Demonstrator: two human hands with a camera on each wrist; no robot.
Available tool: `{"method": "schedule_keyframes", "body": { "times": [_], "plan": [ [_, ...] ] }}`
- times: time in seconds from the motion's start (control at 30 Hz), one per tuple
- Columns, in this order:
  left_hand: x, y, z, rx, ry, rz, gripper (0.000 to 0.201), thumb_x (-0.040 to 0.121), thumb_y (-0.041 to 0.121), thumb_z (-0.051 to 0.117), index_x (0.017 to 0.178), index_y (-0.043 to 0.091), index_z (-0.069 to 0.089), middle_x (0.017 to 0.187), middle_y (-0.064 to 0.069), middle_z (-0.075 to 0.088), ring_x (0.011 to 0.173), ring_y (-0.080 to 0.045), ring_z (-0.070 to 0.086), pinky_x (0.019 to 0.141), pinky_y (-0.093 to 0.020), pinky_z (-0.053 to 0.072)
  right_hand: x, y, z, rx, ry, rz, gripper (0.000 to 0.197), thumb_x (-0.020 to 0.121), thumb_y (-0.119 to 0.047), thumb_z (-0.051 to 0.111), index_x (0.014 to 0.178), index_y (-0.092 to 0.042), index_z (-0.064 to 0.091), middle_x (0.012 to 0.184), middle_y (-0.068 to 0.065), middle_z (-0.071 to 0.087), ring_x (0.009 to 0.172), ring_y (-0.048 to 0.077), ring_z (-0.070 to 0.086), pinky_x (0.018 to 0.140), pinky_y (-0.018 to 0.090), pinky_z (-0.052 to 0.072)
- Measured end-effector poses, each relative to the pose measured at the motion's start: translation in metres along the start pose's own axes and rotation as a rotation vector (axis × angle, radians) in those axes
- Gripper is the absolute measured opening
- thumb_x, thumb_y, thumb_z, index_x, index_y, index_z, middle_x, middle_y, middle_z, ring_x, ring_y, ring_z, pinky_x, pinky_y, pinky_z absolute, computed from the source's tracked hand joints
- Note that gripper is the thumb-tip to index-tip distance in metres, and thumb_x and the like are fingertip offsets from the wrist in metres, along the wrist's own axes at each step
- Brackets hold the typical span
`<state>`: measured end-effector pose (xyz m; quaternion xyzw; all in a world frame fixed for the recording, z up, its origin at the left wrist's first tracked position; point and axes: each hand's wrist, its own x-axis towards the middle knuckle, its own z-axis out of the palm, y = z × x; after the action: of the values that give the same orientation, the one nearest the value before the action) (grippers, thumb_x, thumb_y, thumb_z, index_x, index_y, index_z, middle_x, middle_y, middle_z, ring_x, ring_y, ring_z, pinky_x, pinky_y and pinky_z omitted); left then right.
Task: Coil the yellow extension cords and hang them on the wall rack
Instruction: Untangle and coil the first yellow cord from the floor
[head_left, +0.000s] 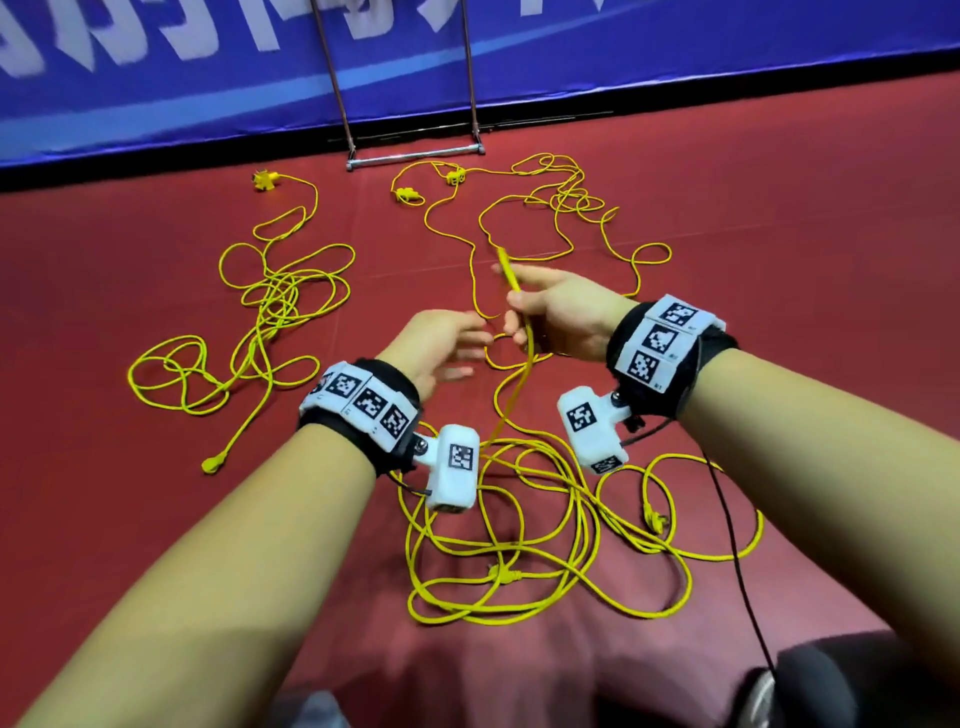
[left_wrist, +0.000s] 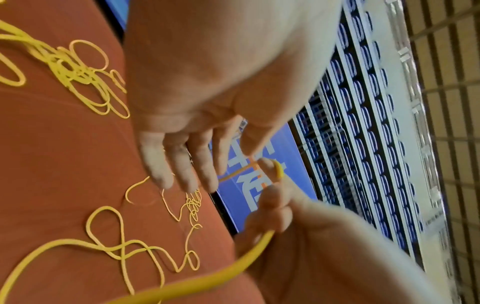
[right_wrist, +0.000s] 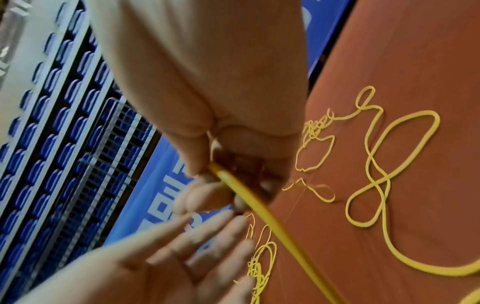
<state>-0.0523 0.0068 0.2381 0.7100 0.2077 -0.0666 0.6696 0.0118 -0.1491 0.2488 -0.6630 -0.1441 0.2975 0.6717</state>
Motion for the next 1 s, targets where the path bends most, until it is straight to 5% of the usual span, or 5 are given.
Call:
{"method": "schedule_keyframes", "body": {
  "times": [0.2, 0.4, 0.67, 0.83, 1.0],
  "plan": [
    [-0.001, 0.024, -0.017, -0.619, -0.078, -0.202, 0.04, 0.101, 0.036, 0.04, 0.092, -0.001, 0.053, 0.088, -0.013, 0.067, 0.086, -0.027, 0.065, 0.079, -0.04, 0.049, -0.008, 0.015, 0.012, -0.518, -0.387, 0.028, 0.034, 0.095, 0.009, 0.049, 0.102, -0.02, 0.068, 0.077, 0.003, 0.07, 0.056, 0.012, 0.059, 0.058, 0.026, 0.047],
    [0.006, 0.018, -0.009, -0.613, 0.041, -0.154, 0.023, 0.103, 0.016, 0.038, 0.085, 0.01, 0.05, 0.056, 0.003, 0.042, 0.032, -0.007, 0.023, 0.032, -0.016, 0.015, -0.007, 0.018, 0.017, -0.836, -0.363, -0.012, 0.032, 0.09, 0.006, 0.057, 0.11, -0.016, 0.07, 0.077, -0.005, 0.07, 0.066, 0.012, 0.06, 0.058, 0.023, 0.045],
    [-0.017, 0.035, 0.01, -0.161, -0.194, 0.066, 0.016, 0.098, 0.014, 0.048, 0.091, 0.014, 0.062, 0.06, 0.004, 0.044, 0.036, -0.005, 0.026, 0.038, -0.014, 0.017, 0.004, -0.007, -0.001, 0.245, 0.125, 0.233, 0.039, 0.104, -0.048, 0.031, 0.106, -0.012, 0.046, 0.078, 0.01, 0.067, 0.065, 0.023, 0.068, 0.065, 0.033, 0.052],
    [-0.022, 0.038, 0.005, 0.129, -0.365, 0.073, 0.022, 0.103, 0.016, 0.041, 0.093, 0.016, 0.061, 0.06, 0.006, 0.043, 0.042, -0.007, 0.037, 0.047, -0.02, 0.028, 0.012, -0.029, 0.019, 0.443, 0.174, 0.173, 0.042, 0.107, -0.028, 0.031, 0.094, 0.002, 0.056, 0.062, 0.008, 0.065, 0.061, 0.022, 0.059, 0.042, 0.024, 0.048],
    [-0.014, 0.038, -0.014, 0.201, -0.13, -0.009, 0.012, 0.089, 0.009, 0.057, 0.09, 0.016, 0.068, 0.075, 0.0, 0.062, 0.062, -0.01, 0.058, 0.062, -0.027, 0.044, 0.032, -0.037, 0.033, 0.333, 0.208, 0.053, 0.022, 0.106, -0.01, 0.033, 0.114, -0.015, 0.052, 0.062, 0.001, 0.069, 0.049, 0.01, 0.061, 0.049, 0.021, 0.049]
  ]
}}
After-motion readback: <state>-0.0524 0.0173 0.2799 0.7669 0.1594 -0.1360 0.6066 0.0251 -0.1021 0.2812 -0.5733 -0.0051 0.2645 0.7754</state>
